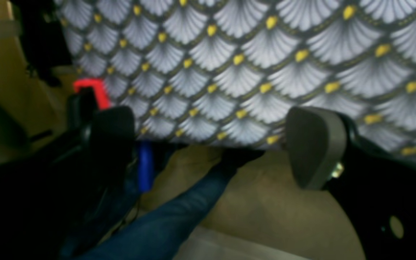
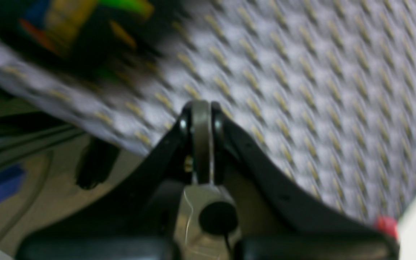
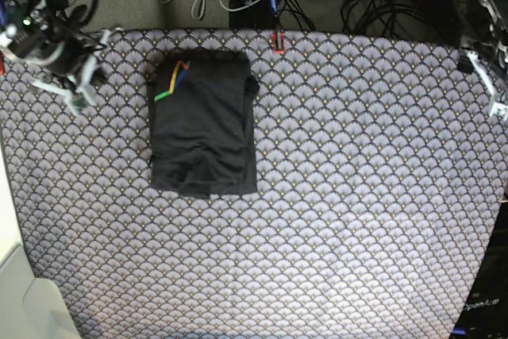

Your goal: Fold the T-shirt properly

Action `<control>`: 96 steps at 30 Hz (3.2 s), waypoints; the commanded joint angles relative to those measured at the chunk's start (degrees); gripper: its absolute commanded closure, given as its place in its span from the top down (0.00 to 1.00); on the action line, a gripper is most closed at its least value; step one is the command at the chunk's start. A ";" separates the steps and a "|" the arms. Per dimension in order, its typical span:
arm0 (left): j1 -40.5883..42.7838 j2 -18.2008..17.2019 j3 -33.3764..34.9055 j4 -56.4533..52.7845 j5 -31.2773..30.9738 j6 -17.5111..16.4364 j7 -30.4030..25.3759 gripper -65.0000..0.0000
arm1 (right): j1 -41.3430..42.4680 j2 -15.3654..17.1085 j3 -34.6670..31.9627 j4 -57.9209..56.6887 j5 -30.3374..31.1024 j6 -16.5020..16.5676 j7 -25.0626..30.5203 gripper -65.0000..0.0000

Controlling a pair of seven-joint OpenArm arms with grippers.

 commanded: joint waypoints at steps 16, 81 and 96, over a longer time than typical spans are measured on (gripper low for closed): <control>5.77 -5.40 -0.45 -12.85 -3.59 0.25 -5.47 1.00 | -9.72 -6.23 32.10 0.32 0.45 -0.03 0.60 0.00; -0.39 5.94 12.39 -60.76 11.53 1.96 -31.85 1.00 | 2.94 -5.26 35.44 -77.84 -40.87 -0.03 42.36 0.00; -7.60 10.42 28.92 -75.62 11.09 7.33 -40.02 1.00 | 7.95 -4.47 21.55 -95.33 -43.51 -5.00 54.85 0.00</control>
